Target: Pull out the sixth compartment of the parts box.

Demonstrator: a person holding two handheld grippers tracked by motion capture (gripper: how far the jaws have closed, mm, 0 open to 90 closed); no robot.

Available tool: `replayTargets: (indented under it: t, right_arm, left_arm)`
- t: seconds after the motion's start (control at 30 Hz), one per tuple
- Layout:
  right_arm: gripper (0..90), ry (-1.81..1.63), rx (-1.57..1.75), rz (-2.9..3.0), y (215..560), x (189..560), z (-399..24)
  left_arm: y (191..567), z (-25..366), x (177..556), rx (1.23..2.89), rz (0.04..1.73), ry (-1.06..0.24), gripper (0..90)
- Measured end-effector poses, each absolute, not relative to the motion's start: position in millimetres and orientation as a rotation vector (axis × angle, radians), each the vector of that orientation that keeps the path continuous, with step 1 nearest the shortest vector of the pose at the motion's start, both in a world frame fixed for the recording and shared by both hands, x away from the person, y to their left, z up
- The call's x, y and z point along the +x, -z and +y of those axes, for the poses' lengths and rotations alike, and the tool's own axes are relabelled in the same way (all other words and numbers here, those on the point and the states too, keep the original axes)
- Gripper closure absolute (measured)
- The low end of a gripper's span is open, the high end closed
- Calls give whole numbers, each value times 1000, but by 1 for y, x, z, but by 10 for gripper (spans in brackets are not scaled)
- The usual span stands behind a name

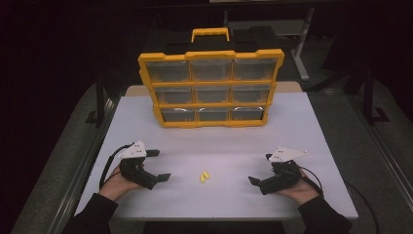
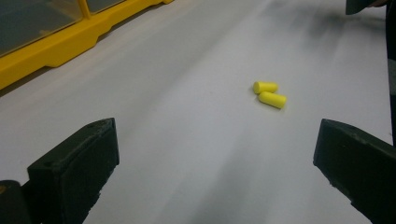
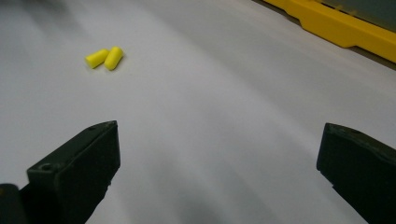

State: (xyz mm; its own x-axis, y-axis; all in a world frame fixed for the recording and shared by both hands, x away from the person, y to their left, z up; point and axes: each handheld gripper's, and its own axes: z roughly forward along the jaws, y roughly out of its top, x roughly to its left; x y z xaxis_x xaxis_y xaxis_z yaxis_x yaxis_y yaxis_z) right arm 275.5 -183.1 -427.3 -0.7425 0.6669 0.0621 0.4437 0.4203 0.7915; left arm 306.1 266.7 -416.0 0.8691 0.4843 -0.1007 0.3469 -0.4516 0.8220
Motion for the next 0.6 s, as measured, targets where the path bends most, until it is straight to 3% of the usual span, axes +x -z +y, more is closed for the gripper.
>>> replayTargets:
  t: [0.6]
  right_arm:
    - [0, -1250, 976, 2395, 421, 280, -179]
  left_arm:
    - [418, 266, 304, 2090, 600, -173, 0]
